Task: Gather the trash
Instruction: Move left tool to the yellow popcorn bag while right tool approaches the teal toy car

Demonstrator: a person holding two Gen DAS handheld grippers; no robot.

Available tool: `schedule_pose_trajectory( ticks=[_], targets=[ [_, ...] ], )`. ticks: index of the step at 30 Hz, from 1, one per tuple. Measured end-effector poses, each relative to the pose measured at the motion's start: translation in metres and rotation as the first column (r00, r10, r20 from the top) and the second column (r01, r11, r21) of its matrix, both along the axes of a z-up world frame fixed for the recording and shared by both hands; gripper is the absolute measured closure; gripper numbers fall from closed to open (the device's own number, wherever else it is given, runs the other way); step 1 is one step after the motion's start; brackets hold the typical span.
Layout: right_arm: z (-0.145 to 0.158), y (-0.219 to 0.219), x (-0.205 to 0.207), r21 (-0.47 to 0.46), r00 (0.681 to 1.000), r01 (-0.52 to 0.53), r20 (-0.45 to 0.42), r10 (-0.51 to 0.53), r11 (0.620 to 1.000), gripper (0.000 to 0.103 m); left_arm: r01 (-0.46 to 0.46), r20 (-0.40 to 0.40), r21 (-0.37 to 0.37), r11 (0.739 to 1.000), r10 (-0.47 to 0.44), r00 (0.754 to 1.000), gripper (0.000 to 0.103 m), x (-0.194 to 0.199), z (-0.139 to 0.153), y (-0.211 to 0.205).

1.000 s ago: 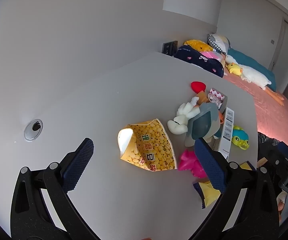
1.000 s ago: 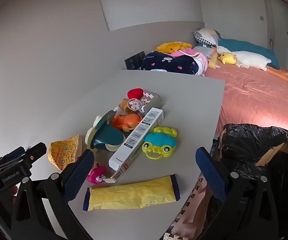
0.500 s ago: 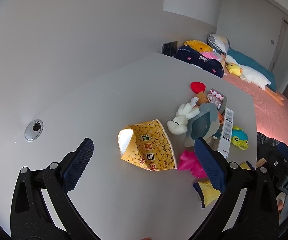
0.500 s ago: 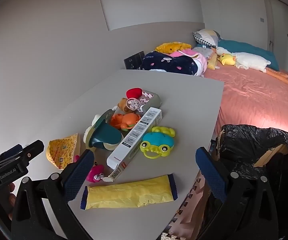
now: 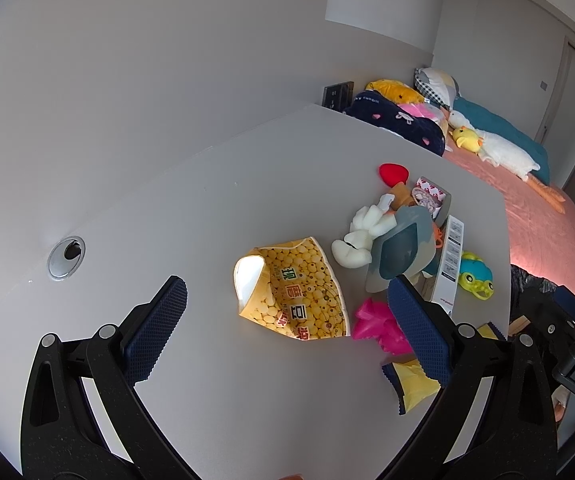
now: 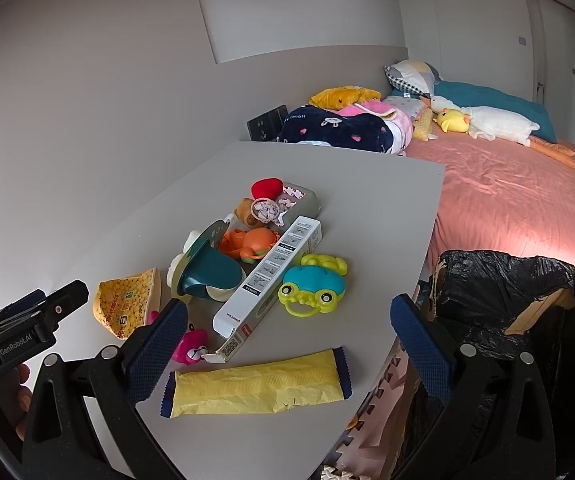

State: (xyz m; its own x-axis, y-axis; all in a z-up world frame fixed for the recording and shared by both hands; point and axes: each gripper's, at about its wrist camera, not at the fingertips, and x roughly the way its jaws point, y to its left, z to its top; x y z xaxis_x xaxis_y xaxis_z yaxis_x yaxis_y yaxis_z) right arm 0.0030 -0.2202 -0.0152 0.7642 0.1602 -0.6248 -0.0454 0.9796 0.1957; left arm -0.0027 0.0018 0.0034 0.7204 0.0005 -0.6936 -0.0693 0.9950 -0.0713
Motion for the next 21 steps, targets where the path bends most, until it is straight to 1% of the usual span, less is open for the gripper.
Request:
schedule_pose_trajectory(
  ticks=[21],
  targets=[
    [0.0021, -0.0029, -0.0027, -0.002, 1.000, 0.004, 0.002, -0.004, 1.000, 0.002, 0.007, -0.001, 0.006, 1.000, -0.007, 1.000, 0.006, -0.0016, -0.0006, -0.0054]
  ],
)
